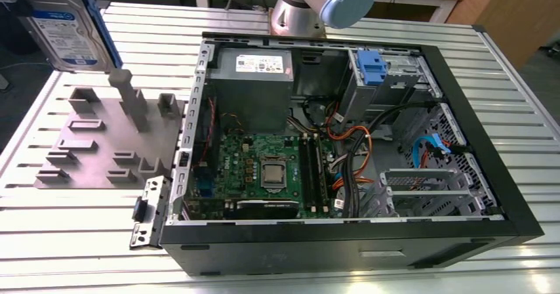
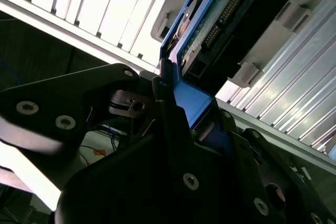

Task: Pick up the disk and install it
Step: 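Pick up the disk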

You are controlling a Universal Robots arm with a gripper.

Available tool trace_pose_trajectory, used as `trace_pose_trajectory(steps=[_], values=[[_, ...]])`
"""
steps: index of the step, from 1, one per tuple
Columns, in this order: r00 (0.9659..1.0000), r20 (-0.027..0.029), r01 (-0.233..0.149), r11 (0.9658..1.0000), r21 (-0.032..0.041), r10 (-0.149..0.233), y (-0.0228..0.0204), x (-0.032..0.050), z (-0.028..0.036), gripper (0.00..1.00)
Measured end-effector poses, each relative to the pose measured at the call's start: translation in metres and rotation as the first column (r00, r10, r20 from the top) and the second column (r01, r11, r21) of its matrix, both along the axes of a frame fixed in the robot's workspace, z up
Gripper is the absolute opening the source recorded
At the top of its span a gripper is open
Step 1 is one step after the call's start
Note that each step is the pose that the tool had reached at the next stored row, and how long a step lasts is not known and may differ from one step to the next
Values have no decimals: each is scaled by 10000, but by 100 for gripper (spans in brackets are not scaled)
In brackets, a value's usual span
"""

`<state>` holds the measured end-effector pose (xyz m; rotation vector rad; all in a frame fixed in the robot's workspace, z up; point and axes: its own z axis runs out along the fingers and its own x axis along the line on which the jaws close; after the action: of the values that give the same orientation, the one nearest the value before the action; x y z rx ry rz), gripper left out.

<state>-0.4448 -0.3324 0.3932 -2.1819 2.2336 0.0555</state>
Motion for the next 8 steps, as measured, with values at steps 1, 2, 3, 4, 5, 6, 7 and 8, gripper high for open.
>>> trace_pose_trajectory(steps=[1, 2, 3, 4, 5, 6, 7, 8], values=[[10000, 0, 0, 10000, -1, 0, 0, 0, 6, 37], [10000, -1, 0, 10000, 0, 0, 0, 0, 11, 37], [10000, 0, 0, 10000, 0, 0, 0, 0, 15, 37], [10000, 1, 0, 10000, 0, 0, 0, 0, 20, 37], [10000, 0, 0, 10000, 0, 0, 0, 0, 25, 37], [10000, 0, 0, 10000, 0, 0, 0, 0, 31, 37], [10000, 0, 0, 10000, 0, 0, 0, 0, 37, 37], [10000, 0, 0, 10000, 0, 0, 0, 0, 43, 37]])
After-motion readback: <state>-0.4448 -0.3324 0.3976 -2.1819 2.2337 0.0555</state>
